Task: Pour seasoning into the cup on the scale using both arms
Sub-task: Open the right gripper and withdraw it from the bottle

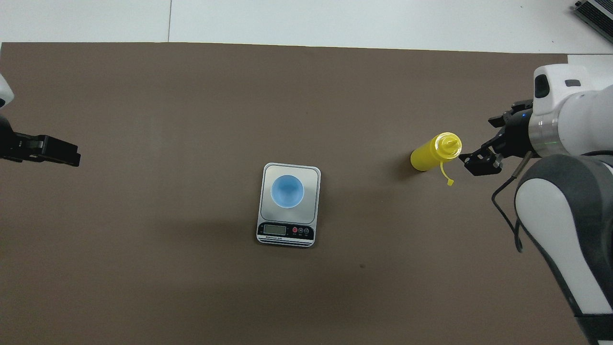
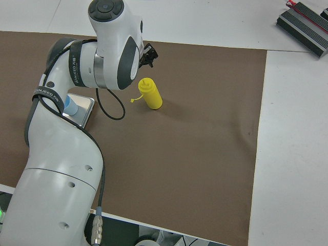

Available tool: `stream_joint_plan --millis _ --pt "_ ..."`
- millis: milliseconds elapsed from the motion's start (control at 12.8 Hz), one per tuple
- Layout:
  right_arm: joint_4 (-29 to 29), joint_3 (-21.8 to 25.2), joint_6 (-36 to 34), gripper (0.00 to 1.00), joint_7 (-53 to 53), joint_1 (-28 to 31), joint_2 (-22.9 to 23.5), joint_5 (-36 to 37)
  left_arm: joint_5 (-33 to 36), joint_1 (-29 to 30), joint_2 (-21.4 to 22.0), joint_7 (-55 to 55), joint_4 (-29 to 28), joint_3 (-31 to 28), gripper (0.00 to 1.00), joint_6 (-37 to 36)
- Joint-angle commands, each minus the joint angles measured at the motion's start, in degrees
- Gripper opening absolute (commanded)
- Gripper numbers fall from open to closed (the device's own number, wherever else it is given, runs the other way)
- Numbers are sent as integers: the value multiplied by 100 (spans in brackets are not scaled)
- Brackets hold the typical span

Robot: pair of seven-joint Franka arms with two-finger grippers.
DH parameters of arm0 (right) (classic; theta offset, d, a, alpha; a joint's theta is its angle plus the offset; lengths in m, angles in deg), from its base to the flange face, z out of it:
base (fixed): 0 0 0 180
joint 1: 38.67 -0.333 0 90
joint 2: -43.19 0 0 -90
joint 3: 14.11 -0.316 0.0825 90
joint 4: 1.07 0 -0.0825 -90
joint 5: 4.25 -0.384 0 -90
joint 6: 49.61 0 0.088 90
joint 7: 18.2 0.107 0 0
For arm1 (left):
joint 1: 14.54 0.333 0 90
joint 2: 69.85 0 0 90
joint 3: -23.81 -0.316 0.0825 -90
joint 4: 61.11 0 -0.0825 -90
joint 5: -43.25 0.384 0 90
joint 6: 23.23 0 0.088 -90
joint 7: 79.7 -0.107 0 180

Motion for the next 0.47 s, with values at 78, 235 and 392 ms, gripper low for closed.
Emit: stream_joint_plan --millis 78,235,392 --pt "-501 -21 -343 100 1943 6 112 290 43 61 115 46 -145 35 100 51" --pt "-729 -21 -781 100 3350 6 121 325 43 61 124 46 -145 35 100 51" --pt "-1097 -21 -1370 100 4171 6 226 552 43 61 115 38 -145 35 100 51"
